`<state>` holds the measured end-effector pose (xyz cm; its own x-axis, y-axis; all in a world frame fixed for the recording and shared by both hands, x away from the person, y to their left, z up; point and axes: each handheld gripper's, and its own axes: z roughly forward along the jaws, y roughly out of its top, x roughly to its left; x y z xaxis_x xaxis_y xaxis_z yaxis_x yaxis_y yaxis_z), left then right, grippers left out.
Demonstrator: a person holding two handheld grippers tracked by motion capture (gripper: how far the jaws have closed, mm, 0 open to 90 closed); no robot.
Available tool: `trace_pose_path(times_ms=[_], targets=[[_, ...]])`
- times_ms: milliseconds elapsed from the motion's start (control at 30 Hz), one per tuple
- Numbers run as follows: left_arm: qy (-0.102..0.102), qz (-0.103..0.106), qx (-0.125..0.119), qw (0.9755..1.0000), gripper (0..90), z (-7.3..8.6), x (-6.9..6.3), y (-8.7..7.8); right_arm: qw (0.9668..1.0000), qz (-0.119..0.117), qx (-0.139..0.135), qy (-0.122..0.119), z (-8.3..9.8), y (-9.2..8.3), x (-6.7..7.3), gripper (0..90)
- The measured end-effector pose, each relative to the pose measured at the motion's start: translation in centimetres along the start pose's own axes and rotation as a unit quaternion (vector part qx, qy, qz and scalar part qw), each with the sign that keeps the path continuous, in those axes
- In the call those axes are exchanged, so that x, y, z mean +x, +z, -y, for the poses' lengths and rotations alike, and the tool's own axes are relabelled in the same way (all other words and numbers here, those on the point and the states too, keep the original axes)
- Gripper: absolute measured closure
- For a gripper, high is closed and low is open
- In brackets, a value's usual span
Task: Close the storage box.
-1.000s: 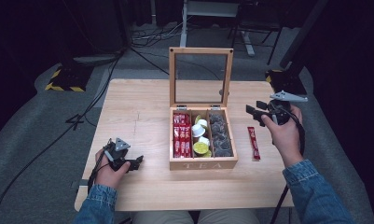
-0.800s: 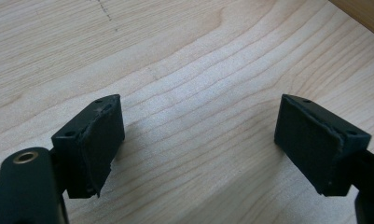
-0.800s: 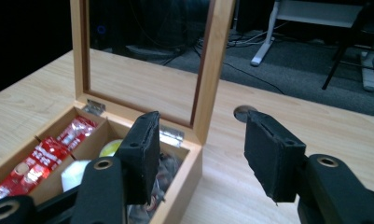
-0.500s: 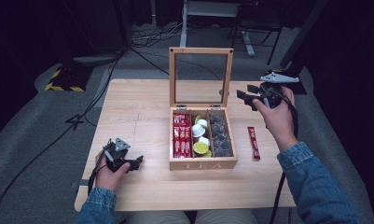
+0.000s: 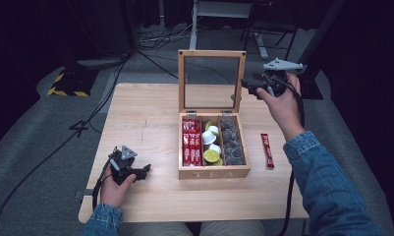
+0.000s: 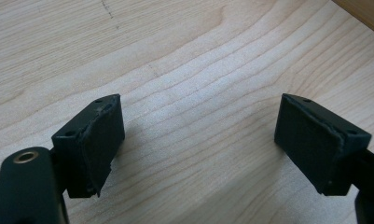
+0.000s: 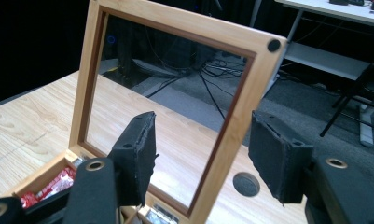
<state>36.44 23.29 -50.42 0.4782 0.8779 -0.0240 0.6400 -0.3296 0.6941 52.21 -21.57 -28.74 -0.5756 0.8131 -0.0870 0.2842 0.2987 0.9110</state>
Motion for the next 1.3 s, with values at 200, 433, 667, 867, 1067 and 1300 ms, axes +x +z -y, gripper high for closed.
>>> trace_pose_path(times_ms=[200, 433, 667, 867, 1067, 1300], targets=[[0.000, 0.000, 0.000, 1.0000, 16.3, 0.0, 0.0, 0.0, 0.9998, -0.008, -0.004, 0.015, -1.3, 1.8, -0.3, 41.8], [0.000, 0.000, 0.000, 1.0000, 16.3, 0.0, 0.0, 0.0, 0.9995, 0.019, 0.014, 0.021, -1.6, 4.3, -1.6, 41.6], [-0.001, 0.000, -0.001, 1.0000, 16.3, 0.0, 0.0, 0.0, 0.9991, 0.022, 0.021, 0.030, -1.7, 6.2, -3.1, 41.7], [0.002, 0.003, -0.002, 1.0000, 16.2, 0.0, 0.1, 0.0, 0.9985, 0.006, 0.031, 0.046, -1.4, 7.9, -3.9, 40.7], [0.001, 0.005, -0.002, 1.0000, 16.3, 0.0, 0.1, 0.1, 0.9976, -0.005, 0.036, 0.059, -0.9, 8.8, -4.3, 40.7], [0.001, 0.006, -0.001, 1.0000, 16.2, 0.0, 0.1, 0.1, 0.9958, -0.031, 0.035, 0.079, -0.1, 9.8, -4.8, 41.1]])
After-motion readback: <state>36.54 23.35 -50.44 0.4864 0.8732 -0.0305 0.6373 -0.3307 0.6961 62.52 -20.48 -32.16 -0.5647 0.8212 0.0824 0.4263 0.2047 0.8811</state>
